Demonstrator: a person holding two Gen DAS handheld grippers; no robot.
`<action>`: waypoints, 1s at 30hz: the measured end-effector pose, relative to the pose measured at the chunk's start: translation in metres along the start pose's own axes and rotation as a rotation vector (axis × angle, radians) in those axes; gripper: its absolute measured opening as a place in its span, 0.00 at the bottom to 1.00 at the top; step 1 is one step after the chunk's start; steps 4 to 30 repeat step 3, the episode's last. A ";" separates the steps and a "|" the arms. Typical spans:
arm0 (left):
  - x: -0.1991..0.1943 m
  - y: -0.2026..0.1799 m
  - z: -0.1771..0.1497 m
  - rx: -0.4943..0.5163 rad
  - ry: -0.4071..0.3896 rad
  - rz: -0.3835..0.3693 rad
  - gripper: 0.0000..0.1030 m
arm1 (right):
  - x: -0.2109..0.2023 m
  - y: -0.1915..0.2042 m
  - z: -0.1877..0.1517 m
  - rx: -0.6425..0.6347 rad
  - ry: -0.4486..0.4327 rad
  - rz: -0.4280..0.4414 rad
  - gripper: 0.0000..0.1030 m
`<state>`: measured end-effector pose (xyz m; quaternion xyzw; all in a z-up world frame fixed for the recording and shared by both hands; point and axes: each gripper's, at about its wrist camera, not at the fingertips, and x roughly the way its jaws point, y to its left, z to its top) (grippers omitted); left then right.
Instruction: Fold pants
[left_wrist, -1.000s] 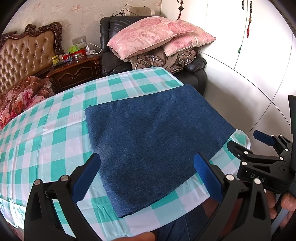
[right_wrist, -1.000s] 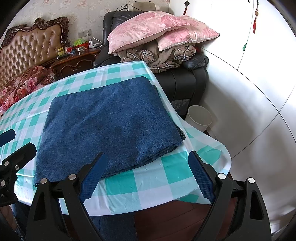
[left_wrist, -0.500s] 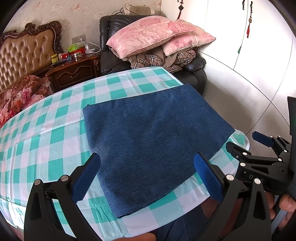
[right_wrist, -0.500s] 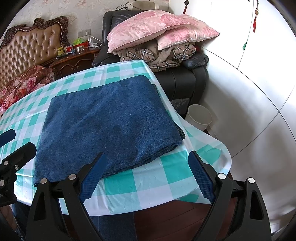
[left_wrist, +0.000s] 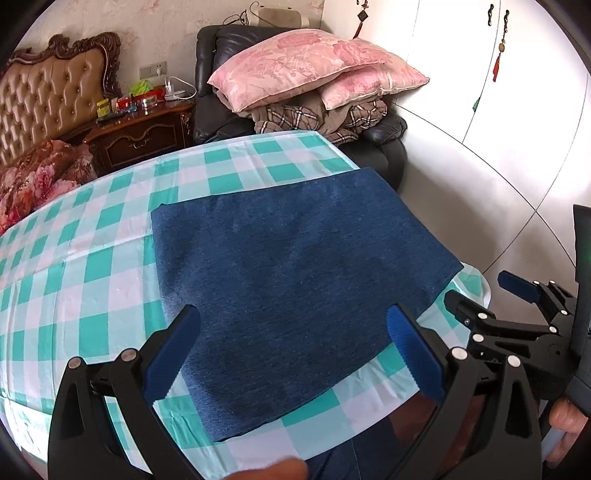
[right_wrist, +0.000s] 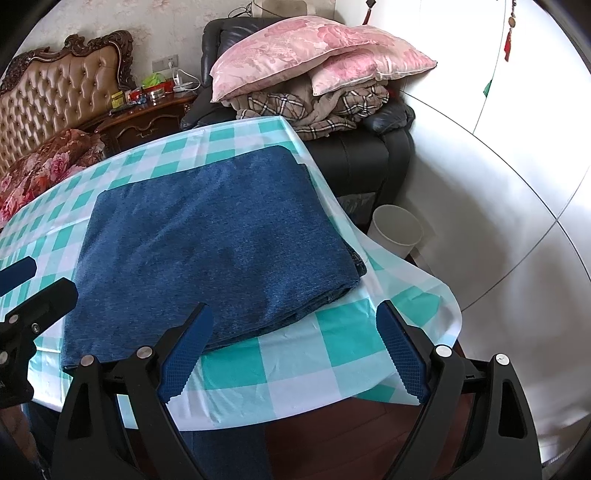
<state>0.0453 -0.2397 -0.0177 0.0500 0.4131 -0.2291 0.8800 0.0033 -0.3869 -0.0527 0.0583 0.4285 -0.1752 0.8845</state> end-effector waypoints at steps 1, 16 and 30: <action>0.000 0.002 0.000 -0.006 0.001 -0.006 0.98 | 0.001 -0.001 0.001 0.005 0.002 -0.002 0.83; -0.003 0.012 -0.002 -0.023 0.000 -0.016 0.98 | 0.002 -0.004 0.001 0.022 0.002 -0.006 0.84; -0.003 0.012 -0.002 -0.023 0.000 -0.016 0.98 | 0.002 -0.004 0.001 0.022 0.002 -0.006 0.84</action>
